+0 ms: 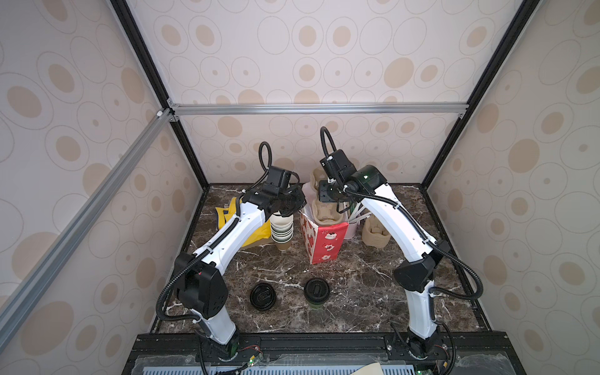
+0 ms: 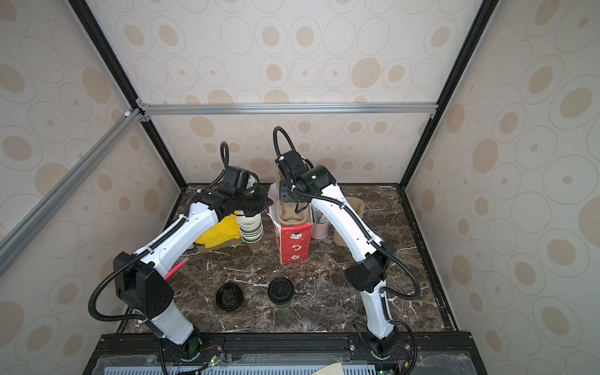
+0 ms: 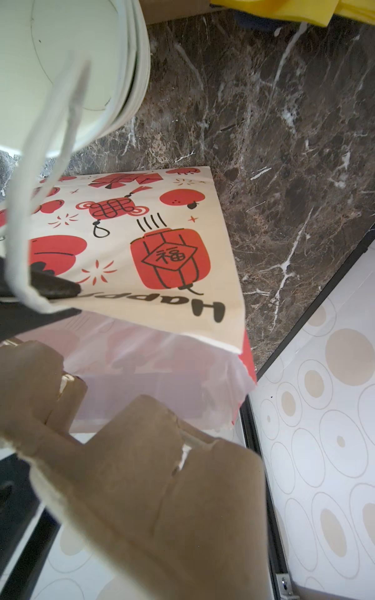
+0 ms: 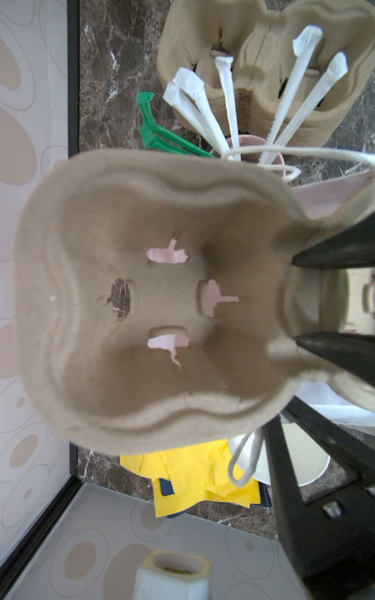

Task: Pack a coffee takeout order
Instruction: Place the cup tray in the takeout bag.

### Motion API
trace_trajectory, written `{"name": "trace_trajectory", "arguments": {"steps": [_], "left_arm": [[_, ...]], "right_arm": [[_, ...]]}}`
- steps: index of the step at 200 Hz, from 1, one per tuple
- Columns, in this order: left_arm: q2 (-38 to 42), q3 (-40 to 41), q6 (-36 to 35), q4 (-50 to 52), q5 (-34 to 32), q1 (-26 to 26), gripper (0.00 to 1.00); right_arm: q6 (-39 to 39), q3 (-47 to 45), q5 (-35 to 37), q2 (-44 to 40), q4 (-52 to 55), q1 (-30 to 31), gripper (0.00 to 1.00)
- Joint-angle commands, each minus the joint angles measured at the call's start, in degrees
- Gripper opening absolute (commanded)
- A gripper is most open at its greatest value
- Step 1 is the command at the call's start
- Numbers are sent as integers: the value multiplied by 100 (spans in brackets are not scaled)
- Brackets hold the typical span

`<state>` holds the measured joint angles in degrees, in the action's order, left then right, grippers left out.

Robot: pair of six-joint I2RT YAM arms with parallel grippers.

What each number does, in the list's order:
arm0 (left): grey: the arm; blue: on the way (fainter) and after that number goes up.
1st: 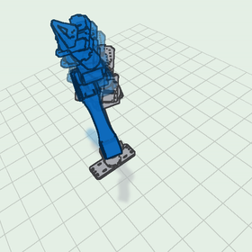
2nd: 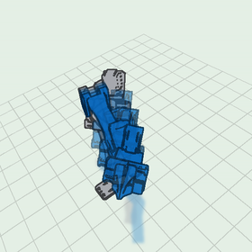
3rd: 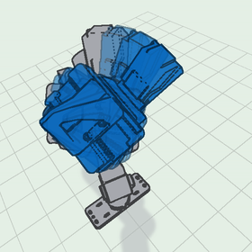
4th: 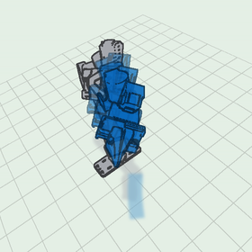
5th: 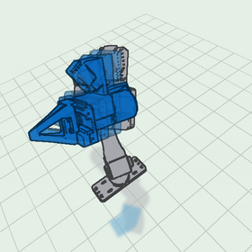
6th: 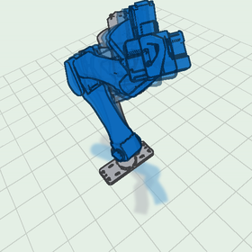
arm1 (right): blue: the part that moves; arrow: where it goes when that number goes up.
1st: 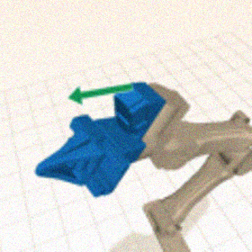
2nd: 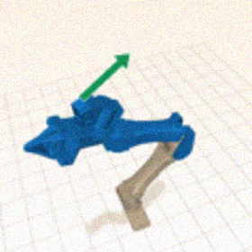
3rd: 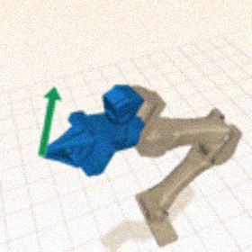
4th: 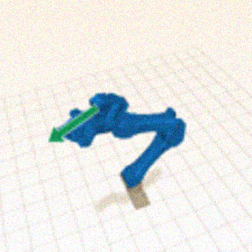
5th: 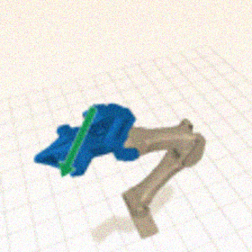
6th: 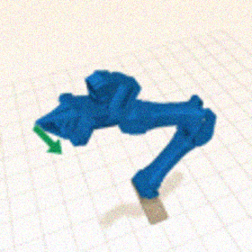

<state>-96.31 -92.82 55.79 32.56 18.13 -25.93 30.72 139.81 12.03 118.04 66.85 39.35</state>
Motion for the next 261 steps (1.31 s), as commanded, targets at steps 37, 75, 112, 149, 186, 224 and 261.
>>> {"name": "trace_trajectory", "arguments": {"steps": [37,75,112,149,186,224,261], "left_arm": [[165,14,46,-105,-12,-35,3],[157,5,28,-117,-3,-34,2],[141,-4,21,-127,2,-35,2],[141,-9,11,-121,4,-35,1],[139,-21,11,-126,6,-35,0],[132,-43,-15,-101,2,-35,0],[113,-80,-60,-60,-20,-30,0]], "right_arm": [[52,10,-136,82,458,99,30],[179,220,-252,174,874,97,30],[235,266,-332,211,1010,97,30],[306,326,-443,346,1137,94,30],[447,398,-491,496,1242,99,29],[539,420,-533,612,1310,98,29],[593,438,-590,702,1399,94,29]]}}
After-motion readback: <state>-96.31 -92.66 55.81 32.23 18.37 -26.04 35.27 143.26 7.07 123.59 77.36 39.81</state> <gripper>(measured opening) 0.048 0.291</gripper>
